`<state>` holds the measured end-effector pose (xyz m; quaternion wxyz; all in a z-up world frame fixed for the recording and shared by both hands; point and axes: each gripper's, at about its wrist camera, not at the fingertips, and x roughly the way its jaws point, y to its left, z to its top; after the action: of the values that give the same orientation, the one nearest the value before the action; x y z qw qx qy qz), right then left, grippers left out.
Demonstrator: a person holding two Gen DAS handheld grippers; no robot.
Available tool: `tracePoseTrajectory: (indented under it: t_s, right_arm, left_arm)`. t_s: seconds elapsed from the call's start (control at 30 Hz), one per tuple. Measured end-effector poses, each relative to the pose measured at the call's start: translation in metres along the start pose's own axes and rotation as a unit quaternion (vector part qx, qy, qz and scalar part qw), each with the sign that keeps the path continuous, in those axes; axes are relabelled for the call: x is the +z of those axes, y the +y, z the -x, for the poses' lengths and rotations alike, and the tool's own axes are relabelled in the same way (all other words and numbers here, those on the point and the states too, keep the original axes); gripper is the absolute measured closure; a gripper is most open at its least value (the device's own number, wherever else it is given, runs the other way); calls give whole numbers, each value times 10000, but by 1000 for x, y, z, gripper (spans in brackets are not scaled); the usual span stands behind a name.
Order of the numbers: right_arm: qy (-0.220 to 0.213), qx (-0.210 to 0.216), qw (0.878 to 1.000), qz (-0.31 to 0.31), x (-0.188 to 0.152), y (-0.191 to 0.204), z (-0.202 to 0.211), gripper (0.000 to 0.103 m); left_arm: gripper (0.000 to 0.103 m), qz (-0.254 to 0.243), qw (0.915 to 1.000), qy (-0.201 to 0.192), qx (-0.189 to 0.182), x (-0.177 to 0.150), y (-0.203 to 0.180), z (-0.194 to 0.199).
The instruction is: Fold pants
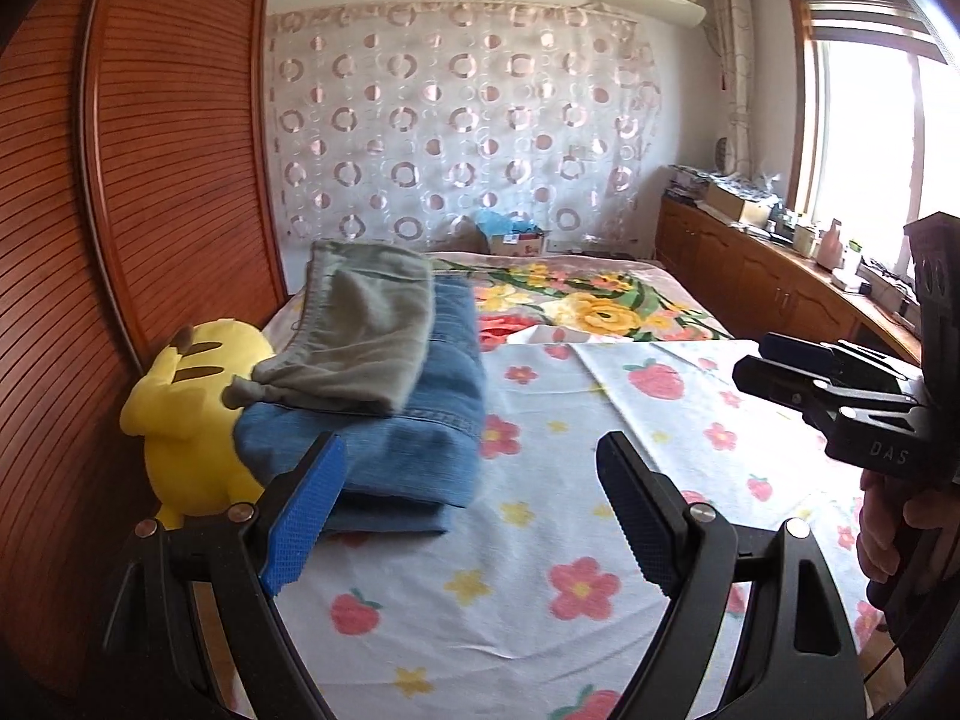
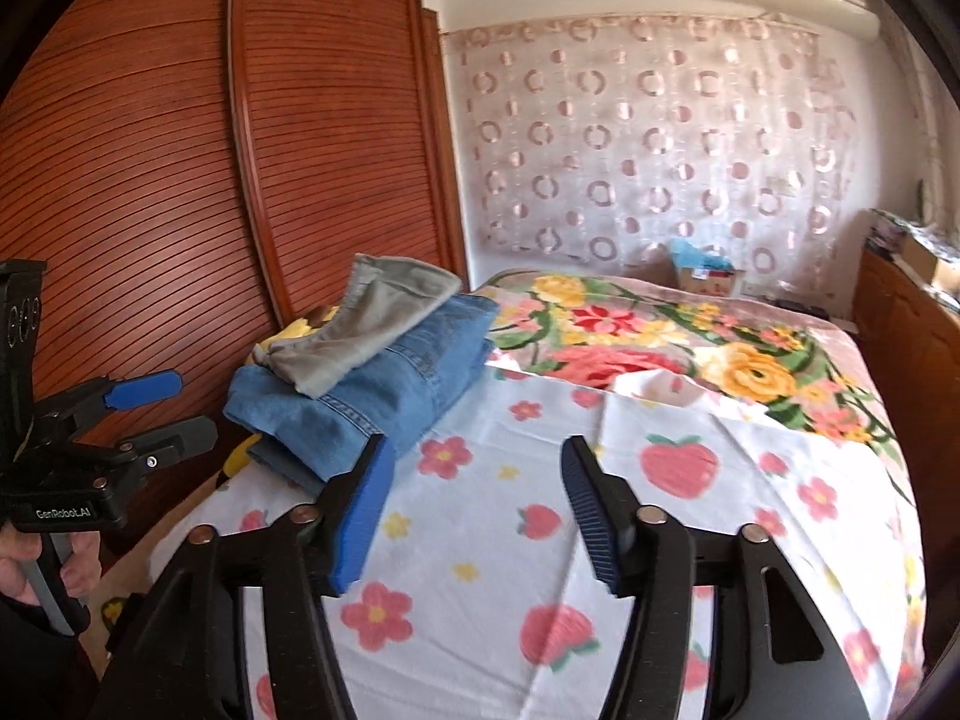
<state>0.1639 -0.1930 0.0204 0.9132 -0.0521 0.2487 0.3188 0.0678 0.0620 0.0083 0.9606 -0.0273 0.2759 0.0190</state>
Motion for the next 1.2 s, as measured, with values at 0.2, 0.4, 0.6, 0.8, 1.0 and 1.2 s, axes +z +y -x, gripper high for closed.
tracePoseTrajectory:
  t_s: [0.2,0.4,0.6,0.8,1.0,1.2]
  right_arm:
    - [-27,-342,9992,-183,-12,9,30,32]
    - [-109,-719,9966,-374,-25,22,66,30]
    - [-187,-942,9941,-499,-30,38,91,30]
    - [-387,-1164,9907,-581,-37,51,113,30]
    - [-625,-1389,9866,-582,-52,70,131,30]
    - [-735,-1468,9845,-619,-68,83,140,30]
  left_arm:
    - [17,-88,9998,-40,-144,-2,-28,6]
    - [17,-247,9991,-39,-328,-4,-59,11]
    - [17,-317,9983,-64,-484,-4,-80,20]
    - [17,-388,9979,-245,-460,-2,-94,37]
    - [17,-424,9973,-411,-428,-4,-98,50]
    - [17,-411,9973,-463,-387,-9,-99,54]
